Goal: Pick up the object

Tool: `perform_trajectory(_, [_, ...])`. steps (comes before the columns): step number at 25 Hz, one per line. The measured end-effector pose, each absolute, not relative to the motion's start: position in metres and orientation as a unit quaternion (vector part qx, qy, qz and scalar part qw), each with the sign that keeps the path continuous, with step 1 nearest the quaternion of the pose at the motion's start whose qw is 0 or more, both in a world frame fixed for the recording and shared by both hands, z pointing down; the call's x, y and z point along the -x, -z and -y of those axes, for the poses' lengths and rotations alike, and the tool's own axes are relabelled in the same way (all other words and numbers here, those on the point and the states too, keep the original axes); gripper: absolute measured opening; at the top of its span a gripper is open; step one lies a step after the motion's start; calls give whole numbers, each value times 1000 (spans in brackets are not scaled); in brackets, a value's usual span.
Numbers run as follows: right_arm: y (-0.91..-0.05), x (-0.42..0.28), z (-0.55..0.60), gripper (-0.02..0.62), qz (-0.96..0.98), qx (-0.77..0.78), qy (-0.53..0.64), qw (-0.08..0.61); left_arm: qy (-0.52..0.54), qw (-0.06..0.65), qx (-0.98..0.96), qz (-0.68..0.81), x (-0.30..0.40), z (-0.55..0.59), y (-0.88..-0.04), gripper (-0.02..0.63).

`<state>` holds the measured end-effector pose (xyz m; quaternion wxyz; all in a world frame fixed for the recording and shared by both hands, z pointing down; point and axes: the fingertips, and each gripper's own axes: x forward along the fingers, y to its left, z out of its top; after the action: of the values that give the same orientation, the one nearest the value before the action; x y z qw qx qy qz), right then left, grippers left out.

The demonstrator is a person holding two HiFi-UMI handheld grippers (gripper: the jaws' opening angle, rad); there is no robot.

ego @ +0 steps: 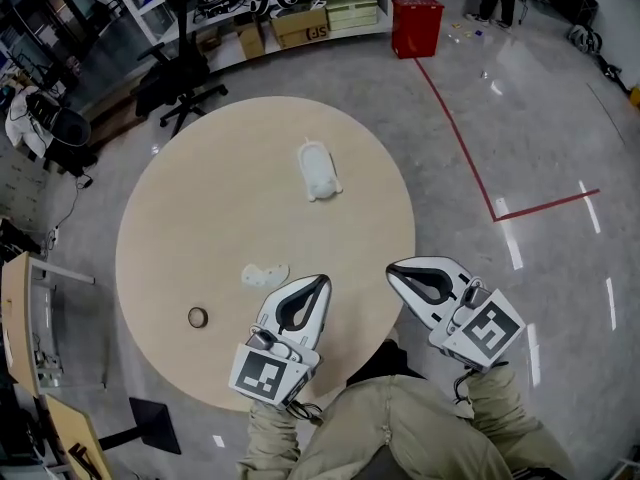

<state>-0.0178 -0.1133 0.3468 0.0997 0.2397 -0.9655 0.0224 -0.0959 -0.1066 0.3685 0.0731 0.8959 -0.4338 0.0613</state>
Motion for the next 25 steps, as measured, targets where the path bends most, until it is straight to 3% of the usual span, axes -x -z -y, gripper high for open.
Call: perform_trajectory(25, [-498,71,290,2,958,-195,-110,179,-103,152,-847,499,129,284,-511,6])
